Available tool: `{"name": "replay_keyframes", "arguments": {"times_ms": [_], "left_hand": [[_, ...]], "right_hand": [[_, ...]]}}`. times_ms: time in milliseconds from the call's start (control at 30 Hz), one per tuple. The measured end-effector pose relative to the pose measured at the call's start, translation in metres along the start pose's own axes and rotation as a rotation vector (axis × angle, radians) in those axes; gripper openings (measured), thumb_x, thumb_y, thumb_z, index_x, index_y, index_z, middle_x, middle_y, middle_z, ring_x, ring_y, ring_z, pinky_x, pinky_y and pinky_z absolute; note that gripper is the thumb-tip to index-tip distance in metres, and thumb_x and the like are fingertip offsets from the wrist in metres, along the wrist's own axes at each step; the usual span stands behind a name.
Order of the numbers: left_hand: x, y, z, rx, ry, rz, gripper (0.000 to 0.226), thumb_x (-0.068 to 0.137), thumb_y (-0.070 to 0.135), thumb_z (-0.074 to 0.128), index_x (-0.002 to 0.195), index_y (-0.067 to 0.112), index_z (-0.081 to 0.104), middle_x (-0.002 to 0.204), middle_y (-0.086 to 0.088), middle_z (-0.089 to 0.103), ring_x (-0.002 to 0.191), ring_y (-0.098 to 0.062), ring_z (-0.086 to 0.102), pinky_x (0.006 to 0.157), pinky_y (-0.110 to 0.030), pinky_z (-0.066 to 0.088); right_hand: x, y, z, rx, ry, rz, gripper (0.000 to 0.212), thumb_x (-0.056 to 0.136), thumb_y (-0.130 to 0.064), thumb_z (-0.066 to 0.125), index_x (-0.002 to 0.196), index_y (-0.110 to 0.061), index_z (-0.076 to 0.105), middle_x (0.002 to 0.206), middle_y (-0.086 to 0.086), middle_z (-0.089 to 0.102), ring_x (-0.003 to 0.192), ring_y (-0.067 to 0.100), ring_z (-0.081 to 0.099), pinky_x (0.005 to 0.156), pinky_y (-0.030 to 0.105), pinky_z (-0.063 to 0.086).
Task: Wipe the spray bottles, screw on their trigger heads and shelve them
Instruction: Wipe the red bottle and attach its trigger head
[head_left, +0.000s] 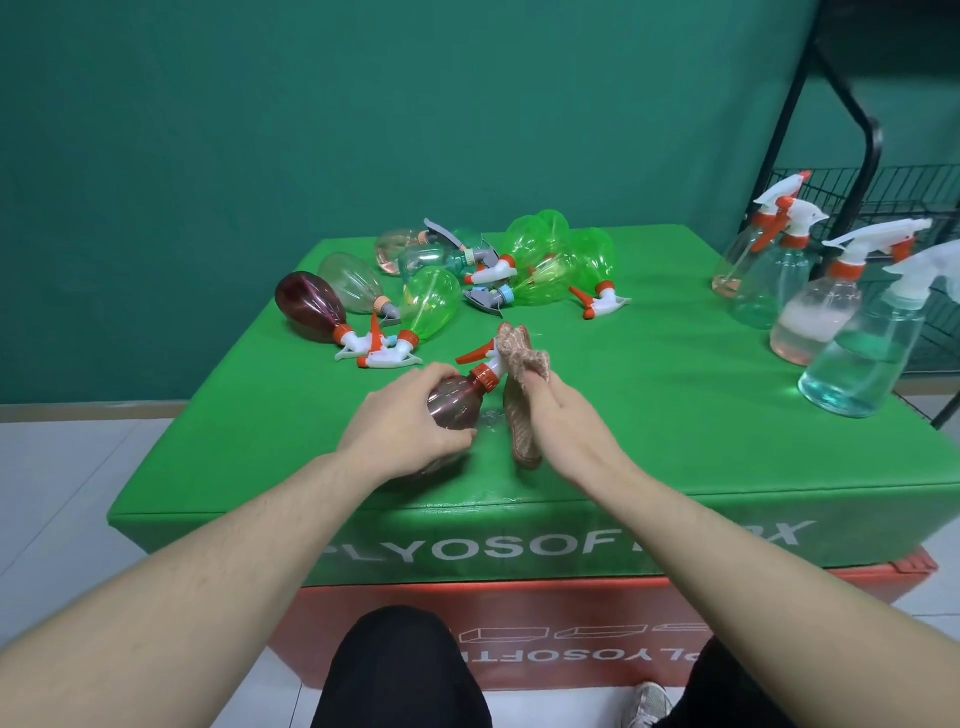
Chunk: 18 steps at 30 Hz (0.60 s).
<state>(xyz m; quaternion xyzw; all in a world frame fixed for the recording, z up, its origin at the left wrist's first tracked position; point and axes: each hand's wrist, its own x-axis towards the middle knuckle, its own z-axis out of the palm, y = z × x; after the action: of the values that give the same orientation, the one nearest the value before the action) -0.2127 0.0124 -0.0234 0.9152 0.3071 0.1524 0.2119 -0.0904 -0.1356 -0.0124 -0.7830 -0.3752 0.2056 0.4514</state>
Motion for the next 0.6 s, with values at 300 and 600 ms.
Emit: {"name": "replay_keyframes", "arguments": {"times_ms": [300, 600], "left_hand": [[0.001, 0.004, 0.002, 0.079, -0.04, 0.065, 0.064, 0.075, 0.053, 0.081, 0.132, 0.043, 0.054, 0.117, 0.012, 0.064, 0.1, -0.017, 0.063, 0.091, -0.035, 0.055], [0.014, 0.001, 0.0, -0.012, -0.074, -0.006, 0.064, 0.073, 0.047, 0.085, 0.13, 0.038, 0.057, 0.118, 0.009, 0.06, 0.104, -0.017, 0.062, 0.091, -0.032, 0.05]], "right_hand": [[0.044, -0.006, -0.002, -0.069, -0.008, -0.02, 0.044, 0.11, -0.034, 0.024, 0.144, -0.017, 0.046, 0.123, 0.005, 0.057, 0.101, 0.021, 0.051, 0.086, 0.03, 0.038], [0.006, 0.007, -0.003, -0.281, -0.016, -0.265, 0.051, 0.108, -0.024, 0.028, 0.159, -0.025, 0.027, 0.165, -0.008, 0.027, 0.146, 0.011, 0.034, 0.123, 0.032, 0.023]]}}
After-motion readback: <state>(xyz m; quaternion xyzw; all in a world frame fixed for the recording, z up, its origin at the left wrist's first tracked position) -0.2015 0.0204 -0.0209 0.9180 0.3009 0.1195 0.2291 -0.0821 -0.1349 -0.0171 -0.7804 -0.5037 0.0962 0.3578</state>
